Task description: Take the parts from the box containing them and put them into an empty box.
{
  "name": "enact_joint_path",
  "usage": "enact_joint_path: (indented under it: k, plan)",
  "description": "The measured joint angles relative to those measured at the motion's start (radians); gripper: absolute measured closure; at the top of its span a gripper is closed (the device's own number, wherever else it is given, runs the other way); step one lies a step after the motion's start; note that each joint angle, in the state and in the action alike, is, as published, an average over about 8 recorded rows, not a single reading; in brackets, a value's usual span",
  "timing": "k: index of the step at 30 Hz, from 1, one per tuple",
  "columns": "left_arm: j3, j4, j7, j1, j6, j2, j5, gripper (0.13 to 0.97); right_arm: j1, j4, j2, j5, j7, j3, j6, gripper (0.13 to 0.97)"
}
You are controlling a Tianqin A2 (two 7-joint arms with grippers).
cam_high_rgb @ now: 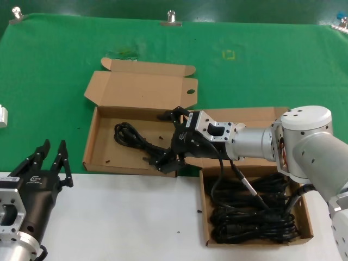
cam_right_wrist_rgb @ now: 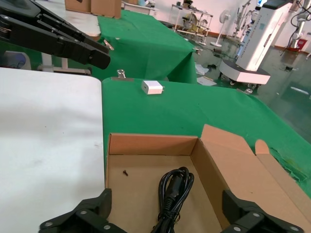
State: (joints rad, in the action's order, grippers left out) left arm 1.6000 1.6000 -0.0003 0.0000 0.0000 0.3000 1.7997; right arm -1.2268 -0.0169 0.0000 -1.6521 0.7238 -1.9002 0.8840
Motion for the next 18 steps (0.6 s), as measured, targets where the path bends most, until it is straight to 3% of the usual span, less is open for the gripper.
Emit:
enact_joint_path:
  k: [5,10,18]
  plan:
    - [0.000,0.000,0.000,0.000,0.000,0.000,0.000,0.852,0.000,0.000,0.000,0.000,0.000,0.000,0.000,0.348]
    - [0.000,0.000,0.000,0.000,0.000,0.000,0.000,0.758,0.000,0.000,0.000,0.000,0.000,0.000,0.000,0.249]
    - [0.000,0.000,0.000,0.000,0.000,0.000,0.000,0.595,0.000,0.000,0.000,0.000,0.000,0.000,0.000,0.168]
